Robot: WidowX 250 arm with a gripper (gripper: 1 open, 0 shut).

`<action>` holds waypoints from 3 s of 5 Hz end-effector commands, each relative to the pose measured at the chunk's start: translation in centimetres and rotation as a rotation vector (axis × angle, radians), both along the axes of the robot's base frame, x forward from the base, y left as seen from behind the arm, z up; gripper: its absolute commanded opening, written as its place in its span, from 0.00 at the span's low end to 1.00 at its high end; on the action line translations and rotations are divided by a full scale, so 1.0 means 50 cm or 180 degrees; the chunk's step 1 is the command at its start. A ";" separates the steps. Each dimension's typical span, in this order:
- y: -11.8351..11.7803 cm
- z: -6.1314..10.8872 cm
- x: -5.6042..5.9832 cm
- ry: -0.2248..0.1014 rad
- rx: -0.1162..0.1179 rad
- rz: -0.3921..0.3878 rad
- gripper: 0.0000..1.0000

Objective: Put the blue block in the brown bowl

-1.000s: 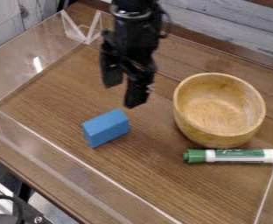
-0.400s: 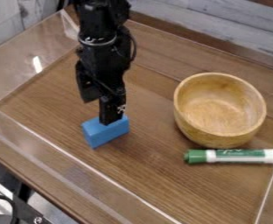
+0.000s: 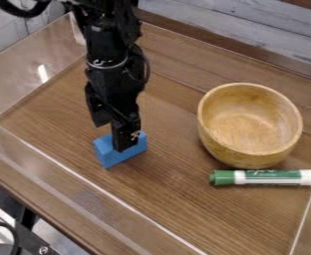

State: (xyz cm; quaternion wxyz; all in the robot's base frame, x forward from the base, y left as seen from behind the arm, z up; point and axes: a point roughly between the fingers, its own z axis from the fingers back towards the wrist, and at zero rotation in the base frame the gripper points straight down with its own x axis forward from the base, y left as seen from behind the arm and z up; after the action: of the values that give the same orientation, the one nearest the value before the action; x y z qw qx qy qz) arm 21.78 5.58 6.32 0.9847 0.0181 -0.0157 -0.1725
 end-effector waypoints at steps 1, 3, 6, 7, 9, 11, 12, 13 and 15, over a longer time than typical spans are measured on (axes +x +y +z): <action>0.009 -0.001 0.009 -0.0135 0.0007 -0.0002 1.00; 0.016 -0.017 0.008 -0.0200 -0.0024 -0.0048 1.00; 0.019 -0.038 0.010 -0.0266 -0.0051 -0.0115 1.00; 0.020 -0.043 0.011 -0.0285 -0.0052 -0.0139 1.00; 0.022 -0.047 0.013 -0.0310 -0.0044 -0.0170 1.00; 0.022 -0.052 0.016 -0.0332 -0.0034 -0.0205 1.00; 0.023 -0.058 0.018 -0.0340 -0.0052 -0.0218 0.00; 0.023 -0.043 0.021 -0.0331 -0.0050 -0.0181 0.00; 0.025 0.009 0.035 -0.0347 -0.0039 -0.0016 0.00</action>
State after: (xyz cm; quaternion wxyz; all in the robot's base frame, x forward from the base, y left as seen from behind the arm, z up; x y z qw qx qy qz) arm 22.55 6.39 5.30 0.9839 0.0048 -0.0443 -0.1730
